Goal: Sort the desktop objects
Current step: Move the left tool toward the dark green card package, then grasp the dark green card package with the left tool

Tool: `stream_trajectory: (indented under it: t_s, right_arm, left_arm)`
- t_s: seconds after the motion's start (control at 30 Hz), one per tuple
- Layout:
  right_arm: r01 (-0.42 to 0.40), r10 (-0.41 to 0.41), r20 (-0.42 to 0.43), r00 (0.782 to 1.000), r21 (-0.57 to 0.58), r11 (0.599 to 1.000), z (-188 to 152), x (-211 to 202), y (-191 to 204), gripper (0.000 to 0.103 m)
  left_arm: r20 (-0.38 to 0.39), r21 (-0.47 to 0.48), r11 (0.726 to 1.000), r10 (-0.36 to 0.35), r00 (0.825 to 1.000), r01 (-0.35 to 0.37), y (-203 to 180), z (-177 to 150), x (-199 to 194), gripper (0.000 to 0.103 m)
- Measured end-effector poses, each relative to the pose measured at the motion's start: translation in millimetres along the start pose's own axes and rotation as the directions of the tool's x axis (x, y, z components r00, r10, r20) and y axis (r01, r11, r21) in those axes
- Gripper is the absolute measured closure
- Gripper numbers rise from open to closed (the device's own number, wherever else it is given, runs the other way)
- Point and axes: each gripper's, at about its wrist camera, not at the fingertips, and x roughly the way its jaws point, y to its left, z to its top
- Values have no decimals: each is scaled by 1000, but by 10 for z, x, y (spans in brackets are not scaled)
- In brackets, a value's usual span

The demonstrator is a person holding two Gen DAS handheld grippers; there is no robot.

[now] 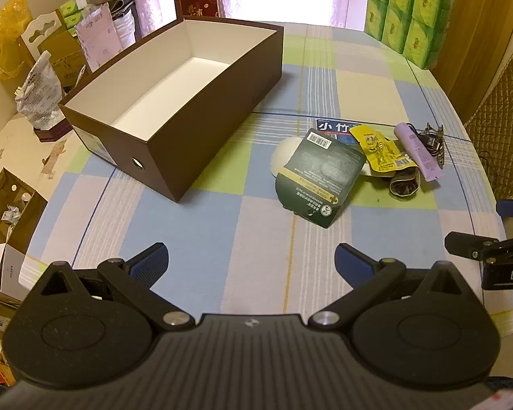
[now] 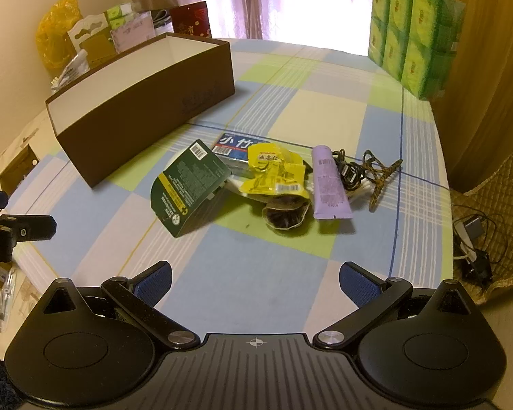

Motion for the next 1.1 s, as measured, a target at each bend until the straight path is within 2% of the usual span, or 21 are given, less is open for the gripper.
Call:
stream_trajectory:
  t_s: [0.43,0.7,0.83,0.97,1.1]
  right_arm:
    - [1,-1,-4,1000,2,1000,26,26,-13,2]
    - [8,-8,-8,1000,11,1000,59,85,-40,2]
    - [12,-12,-12,1000,23,1000,55,110,-84,2]
    - [14,-14,-5,1000,49,999,54,128,-170,2]
    - [29,-29,0,1000,72,997,39,157,-266,2]
  left_arm:
    - [-7,-1,1000,-6,1000,6,-12,51,46,1]
    - [-25,11,998,-64,998,65,-16,92,148,1]
    - [0,44,995,-86,996,86,-44,112,183,1]
    - [37,113,990,-93,995,88,-97,132,287,1]
    - [53,179,976,-133,990,121,-144,160,435,1]
